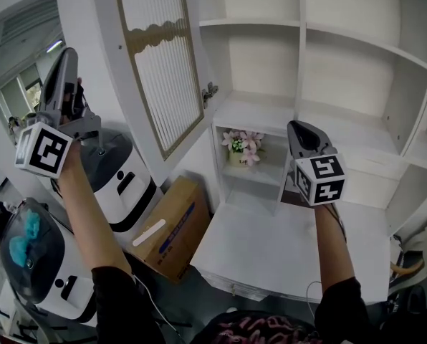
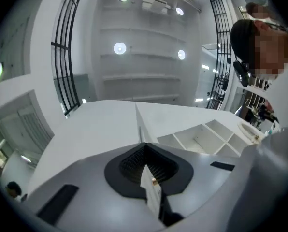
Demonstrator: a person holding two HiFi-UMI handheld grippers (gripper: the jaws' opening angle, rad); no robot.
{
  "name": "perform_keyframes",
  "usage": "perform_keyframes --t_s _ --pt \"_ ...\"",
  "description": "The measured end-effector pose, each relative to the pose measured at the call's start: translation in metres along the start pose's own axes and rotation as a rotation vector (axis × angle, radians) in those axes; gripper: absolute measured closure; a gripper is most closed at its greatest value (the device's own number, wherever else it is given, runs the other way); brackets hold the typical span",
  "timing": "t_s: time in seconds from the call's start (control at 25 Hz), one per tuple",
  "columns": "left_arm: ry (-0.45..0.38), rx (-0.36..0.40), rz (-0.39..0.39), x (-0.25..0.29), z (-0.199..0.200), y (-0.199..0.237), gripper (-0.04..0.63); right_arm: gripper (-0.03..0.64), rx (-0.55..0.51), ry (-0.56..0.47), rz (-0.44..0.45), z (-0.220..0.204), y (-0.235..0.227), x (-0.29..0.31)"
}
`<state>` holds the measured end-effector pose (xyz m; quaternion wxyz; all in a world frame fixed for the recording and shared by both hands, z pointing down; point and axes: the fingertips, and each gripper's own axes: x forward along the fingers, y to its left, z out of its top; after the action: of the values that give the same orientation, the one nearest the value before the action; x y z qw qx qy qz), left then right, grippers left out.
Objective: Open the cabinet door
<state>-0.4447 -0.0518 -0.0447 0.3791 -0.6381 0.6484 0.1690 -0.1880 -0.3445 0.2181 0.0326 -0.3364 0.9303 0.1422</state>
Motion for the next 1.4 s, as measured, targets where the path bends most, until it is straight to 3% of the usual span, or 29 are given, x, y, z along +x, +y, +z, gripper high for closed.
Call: perform_keyframes --t_s 0.08,0.24,0.48,0.88,1.08,1.4 --pt "0.001 0.027 0.04 0.001 0.008 -0.012 0.58 0.601 0.003 -0.008 -0.004 0.003 -0.003 -0.006" --pt "-0.011 0.039 0.027 0.011 0.018 -0.052 0.58 0.601 0.009 -0.018 -0.022 0.007 -0.012 -0.025" --pt "-0.045 0.034 -0.079 0.052 0.021 -0.141 0.58 0.601 0.011 -0.022 -0.09 0.01 -0.045 -0.06" --pt "-0.033 -0.128 -0.242 0.129 -0.039 -0.288 0.58 0.603 -0.022 0.021 -0.317 0.006 -0.134 -0.156" --pt "-0.046 -0.178 -0.288 0.146 -0.046 -0.326 0.58 0.603 -0.034 0.028 -0.408 0.008 -0.169 -0.193" --pt "0.094 -0.195 -0.316 0.14 -0.12 -0.379 0.58 0.603 -0.026 0.044 -0.458 -0.003 -0.18 -0.212"
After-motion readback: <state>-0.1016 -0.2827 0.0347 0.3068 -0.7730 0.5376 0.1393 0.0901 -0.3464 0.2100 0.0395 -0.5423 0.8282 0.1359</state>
